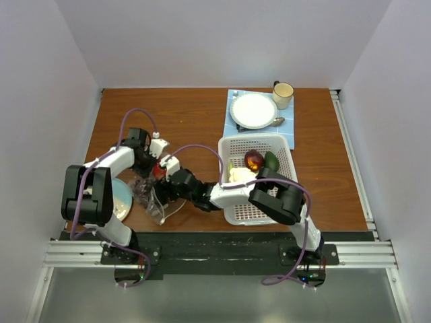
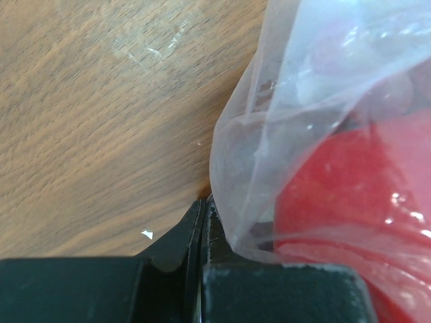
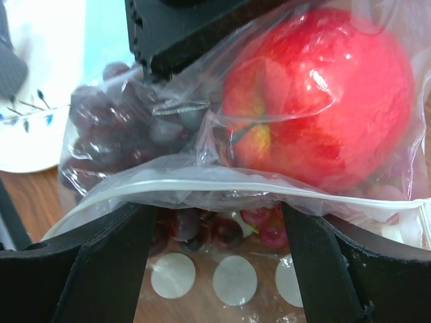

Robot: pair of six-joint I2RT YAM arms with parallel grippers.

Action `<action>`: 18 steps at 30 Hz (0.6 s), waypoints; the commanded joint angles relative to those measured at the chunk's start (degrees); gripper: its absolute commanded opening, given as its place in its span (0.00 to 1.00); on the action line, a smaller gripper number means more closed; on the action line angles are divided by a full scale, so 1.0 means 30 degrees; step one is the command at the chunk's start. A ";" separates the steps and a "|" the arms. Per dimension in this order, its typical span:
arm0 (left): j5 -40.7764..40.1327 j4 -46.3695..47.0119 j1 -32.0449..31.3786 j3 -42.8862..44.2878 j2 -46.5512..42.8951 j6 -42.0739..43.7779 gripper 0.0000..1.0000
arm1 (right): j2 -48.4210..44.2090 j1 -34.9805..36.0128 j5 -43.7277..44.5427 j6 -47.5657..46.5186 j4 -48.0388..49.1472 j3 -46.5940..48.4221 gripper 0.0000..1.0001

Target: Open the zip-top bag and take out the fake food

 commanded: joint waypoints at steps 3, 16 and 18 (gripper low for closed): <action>0.0503 -0.0921 -0.0516 -0.0257 0.0159 -0.0010 0.00 | -0.2122 0.0487 0.2025 -0.1628 -0.1413 -0.2403 0.77; 0.0239 -0.1185 -0.0487 -0.0051 -0.0250 0.0194 0.00 | -0.0840 0.1338 0.3464 -0.2537 -0.1417 0.0524 0.71; 0.0209 -0.1243 -0.0458 -0.0081 -0.0221 0.0254 0.00 | -0.0167 0.1338 0.3522 -0.2566 -0.1562 0.1256 0.76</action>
